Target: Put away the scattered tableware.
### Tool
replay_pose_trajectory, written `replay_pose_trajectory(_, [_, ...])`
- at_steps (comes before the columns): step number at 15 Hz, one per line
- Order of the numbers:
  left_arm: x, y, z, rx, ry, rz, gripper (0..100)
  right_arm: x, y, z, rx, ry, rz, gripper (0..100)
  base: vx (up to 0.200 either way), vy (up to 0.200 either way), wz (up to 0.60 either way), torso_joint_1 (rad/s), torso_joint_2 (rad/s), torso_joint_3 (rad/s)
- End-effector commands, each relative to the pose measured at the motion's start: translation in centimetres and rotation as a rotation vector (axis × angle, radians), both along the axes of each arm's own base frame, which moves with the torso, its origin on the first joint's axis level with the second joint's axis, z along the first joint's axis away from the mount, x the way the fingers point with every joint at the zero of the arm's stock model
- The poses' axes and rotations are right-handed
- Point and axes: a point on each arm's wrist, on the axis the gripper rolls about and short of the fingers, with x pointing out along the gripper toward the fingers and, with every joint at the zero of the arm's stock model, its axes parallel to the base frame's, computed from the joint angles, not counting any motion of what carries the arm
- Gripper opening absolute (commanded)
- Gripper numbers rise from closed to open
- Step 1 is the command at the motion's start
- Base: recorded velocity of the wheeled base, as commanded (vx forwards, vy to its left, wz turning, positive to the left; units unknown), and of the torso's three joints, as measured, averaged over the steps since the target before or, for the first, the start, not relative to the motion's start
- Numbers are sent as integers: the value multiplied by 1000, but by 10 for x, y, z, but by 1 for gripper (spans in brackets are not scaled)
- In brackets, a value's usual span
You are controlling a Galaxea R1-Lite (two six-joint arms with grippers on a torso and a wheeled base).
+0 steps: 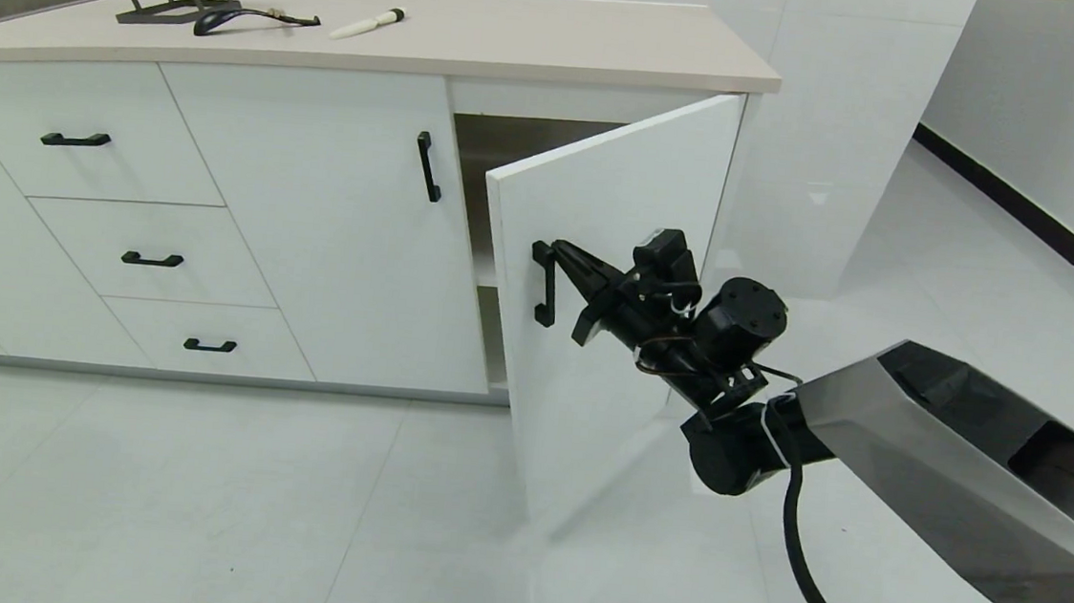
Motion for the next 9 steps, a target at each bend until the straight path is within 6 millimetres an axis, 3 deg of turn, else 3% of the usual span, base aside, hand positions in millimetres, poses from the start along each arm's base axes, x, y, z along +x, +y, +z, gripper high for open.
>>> replay_pose_trajectory(1, [0,0,0,0,1,1,100,12,-5,-17,-16,22,-23,0,0,0,0,0,0,0])
replay_pose_trajectory(3, [0,0,0,0,1,1,100,20,-17,-18,-17,23,-52,0,0,0,0,0,0,0])
replay_pose_trajectory(5, [0,0,0,0,1,1,100,21,-30,-5,-7,11,-74,0,0,0,0,0,0,0])
replay_pose_trajectory(9, [0,0,0,0,1,5,100,-7,-50,-1,-61,88,-82,0,0,0,0,0,0,0])
